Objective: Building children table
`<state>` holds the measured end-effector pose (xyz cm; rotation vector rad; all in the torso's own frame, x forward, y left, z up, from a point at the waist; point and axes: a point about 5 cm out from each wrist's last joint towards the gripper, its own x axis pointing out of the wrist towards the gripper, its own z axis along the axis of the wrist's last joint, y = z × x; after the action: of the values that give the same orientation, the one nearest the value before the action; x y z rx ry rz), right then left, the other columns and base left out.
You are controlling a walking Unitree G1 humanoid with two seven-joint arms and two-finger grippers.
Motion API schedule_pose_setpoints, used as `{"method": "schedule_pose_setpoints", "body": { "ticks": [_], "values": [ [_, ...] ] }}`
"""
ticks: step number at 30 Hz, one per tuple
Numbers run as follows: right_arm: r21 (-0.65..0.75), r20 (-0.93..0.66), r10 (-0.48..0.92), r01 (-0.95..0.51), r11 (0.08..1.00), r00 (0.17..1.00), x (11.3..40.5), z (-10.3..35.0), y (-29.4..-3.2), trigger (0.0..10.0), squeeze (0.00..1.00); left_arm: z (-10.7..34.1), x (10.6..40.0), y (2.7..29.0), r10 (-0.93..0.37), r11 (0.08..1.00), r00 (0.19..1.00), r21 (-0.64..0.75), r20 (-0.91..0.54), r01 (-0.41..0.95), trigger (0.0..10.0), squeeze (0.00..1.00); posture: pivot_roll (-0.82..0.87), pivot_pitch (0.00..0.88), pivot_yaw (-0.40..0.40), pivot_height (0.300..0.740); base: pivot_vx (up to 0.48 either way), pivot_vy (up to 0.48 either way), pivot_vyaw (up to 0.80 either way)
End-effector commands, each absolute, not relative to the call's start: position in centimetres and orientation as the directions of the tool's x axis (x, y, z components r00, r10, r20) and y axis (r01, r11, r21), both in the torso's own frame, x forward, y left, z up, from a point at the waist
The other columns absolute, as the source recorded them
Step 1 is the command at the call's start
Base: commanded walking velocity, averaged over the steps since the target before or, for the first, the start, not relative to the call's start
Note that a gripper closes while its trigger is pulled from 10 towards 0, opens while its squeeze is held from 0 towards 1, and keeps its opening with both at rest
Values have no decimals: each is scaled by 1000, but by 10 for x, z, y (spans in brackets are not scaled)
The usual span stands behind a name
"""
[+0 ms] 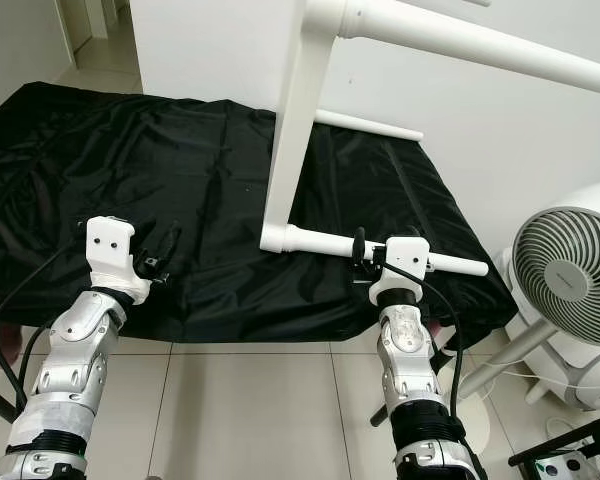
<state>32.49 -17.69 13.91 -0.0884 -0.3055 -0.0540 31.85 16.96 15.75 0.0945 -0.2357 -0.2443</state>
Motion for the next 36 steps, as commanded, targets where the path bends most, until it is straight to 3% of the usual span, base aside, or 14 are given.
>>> {"method": "schedule_pose_setpoints", "body": {
  "ticks": [1,21,36],
  "values": [
    [-87,288,-48,76,993,956,325,136,-183,10000,0,156,317,169,-183,981,958,99,221,165,10000,0,23,0,-127,740,0,0,0],
    [-79,284,-15,39,996,959,324,135,-175,10000,0,155,312,159,-257,964,943,129,211,234,10000,0,25,0,-128,740,0,0,0],
    [-86,280,-58,85,993,958,319,133,-191,10000,0,152,309,162,-256,961,948,158,190,228,10000,0,28,0,-136,740,0,0,0]
  ]
}}
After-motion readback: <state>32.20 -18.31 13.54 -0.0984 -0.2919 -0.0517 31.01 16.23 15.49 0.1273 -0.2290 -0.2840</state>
